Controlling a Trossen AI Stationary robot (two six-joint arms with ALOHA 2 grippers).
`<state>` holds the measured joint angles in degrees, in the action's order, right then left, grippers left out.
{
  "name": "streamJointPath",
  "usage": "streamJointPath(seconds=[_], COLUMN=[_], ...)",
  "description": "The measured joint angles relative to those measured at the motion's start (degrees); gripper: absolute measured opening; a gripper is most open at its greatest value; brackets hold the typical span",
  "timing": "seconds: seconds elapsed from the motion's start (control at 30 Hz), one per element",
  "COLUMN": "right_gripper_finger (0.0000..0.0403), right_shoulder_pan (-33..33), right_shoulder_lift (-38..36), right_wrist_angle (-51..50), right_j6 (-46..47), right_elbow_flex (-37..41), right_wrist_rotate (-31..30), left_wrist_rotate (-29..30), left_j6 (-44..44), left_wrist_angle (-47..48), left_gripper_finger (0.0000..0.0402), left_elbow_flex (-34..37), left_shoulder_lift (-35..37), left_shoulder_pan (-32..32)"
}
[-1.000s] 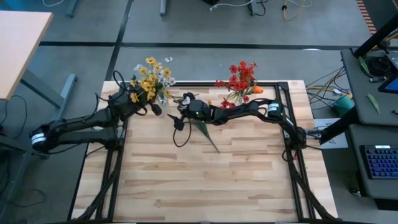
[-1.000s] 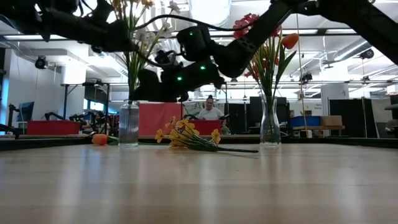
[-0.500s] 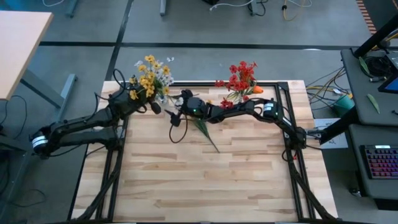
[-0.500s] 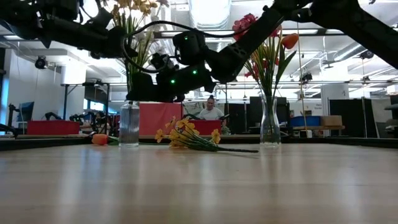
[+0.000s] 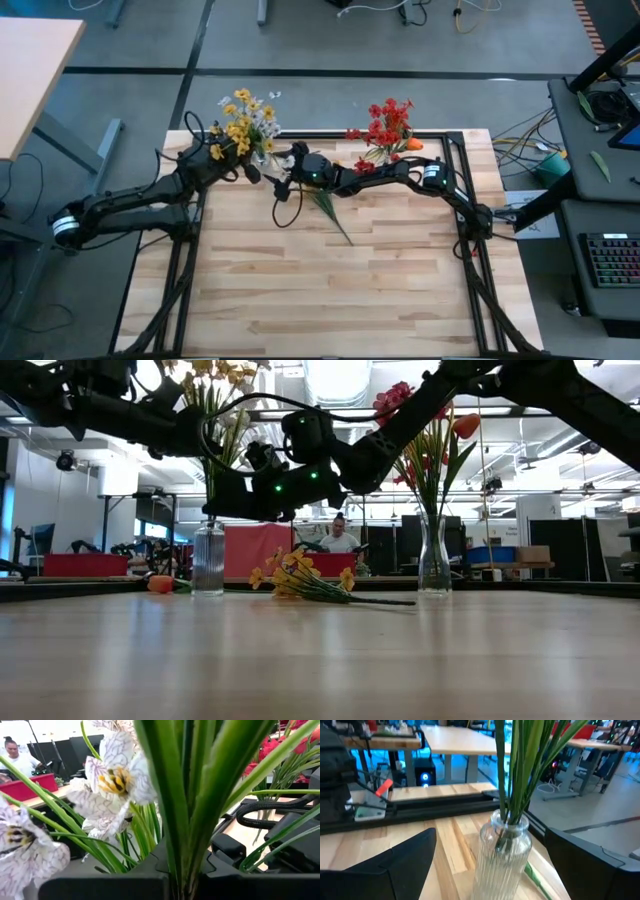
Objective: Sort flowers into vase by color
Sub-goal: Put the right yellow flowers into the left transparent flower vase
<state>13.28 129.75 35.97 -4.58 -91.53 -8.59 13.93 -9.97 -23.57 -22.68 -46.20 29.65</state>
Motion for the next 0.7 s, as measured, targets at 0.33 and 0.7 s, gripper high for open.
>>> streamJointPath(seconds=[0.33, 0.7], right_gripper_finger=[0.0364, 0.0364], right_shoulder_pan=[0.51, 0.74], right_shoulder_lift=[2.80, 3.20], right_wrist_angle=[5.53, 6.99], right_j6=[0.52, 0.81], right_elbow_flex=[-0.04, -0.04], right_wrist_rotate=[-0.46, 0.42], left_wrist_rotate=[0.02, 0.02], left_j6=[-0.66, -0.21], left_wrist_angle=[-0.94, -0.90], left_gripper_finger=[0.0000, 0.0000], left_elbow_flex=[0.00, 0.00], left_shoulder_lift=[-1.89, -2.07], left_shoulder_pan=[0.14, 0.20])
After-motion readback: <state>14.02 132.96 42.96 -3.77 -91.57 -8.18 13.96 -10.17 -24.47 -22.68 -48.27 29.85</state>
